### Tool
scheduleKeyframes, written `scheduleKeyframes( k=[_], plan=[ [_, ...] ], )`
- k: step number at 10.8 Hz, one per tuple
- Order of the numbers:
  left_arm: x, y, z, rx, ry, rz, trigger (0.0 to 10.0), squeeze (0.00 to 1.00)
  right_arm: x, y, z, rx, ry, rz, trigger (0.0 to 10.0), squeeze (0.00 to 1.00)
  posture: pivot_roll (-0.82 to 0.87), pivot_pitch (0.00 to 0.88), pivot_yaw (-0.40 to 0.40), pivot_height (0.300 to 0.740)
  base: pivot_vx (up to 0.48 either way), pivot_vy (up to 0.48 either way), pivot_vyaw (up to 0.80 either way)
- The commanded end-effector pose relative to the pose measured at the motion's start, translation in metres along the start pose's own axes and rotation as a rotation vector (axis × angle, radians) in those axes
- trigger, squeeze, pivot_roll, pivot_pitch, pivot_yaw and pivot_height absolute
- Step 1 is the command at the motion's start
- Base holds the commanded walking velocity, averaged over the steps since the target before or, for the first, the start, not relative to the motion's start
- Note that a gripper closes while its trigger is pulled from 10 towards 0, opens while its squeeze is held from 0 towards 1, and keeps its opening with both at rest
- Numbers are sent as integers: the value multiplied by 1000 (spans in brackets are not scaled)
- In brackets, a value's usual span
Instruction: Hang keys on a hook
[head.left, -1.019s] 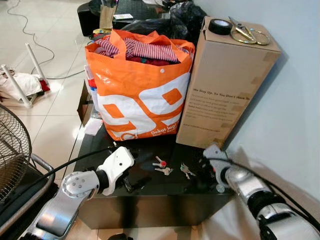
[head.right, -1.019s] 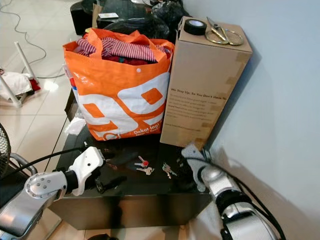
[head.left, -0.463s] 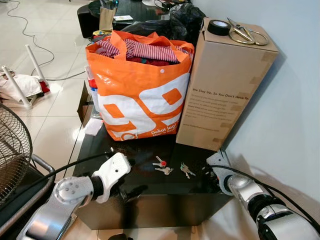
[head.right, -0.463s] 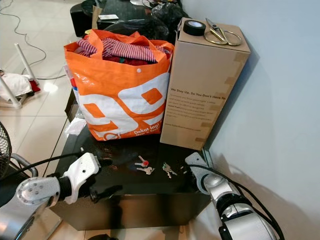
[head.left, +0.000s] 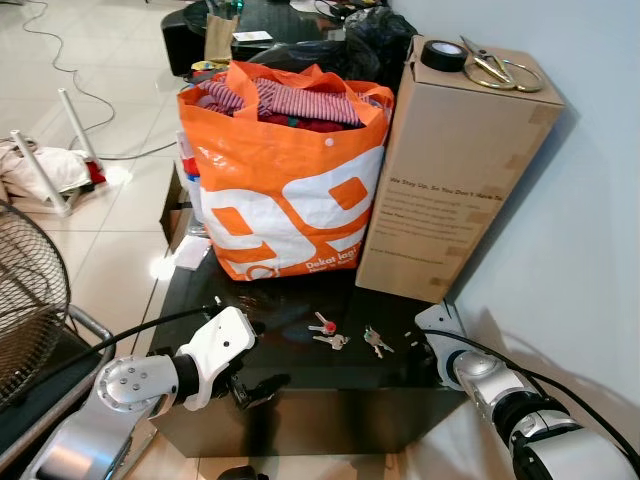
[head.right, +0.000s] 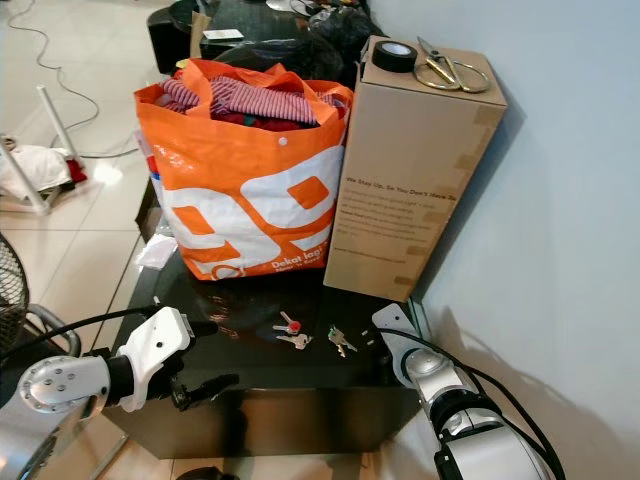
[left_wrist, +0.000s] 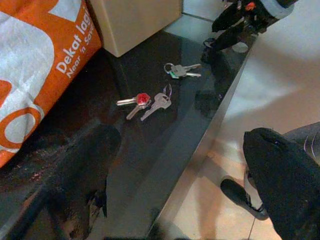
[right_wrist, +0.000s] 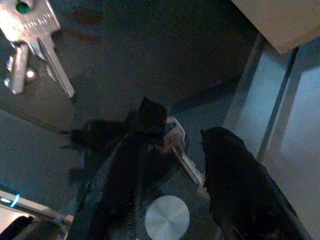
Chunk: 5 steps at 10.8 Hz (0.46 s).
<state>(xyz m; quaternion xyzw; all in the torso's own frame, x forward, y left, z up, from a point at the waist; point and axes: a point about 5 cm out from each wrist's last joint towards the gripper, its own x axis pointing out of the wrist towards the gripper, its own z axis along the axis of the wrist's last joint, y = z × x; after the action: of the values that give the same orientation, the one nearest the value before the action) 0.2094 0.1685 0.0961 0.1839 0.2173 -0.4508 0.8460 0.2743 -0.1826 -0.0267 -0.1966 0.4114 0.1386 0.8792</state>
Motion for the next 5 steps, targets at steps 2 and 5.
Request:
scheduleKeyframes(
  k=[2, 5],
  plan=[
    [-11, -1, 1, -4, 18, 4, 10000, 0, 0, 0, -2, 19, -3, -17, 0, 0, 106, 0, -49, 740, 0, 0, 0],
    [-19, -3, -1, -12, 42, 4, 10000, 0, 1, 4, -5, 16, 8, -29, 0, 0, 117, 33, -44, 740, 0, 0, 0]
  ],
)
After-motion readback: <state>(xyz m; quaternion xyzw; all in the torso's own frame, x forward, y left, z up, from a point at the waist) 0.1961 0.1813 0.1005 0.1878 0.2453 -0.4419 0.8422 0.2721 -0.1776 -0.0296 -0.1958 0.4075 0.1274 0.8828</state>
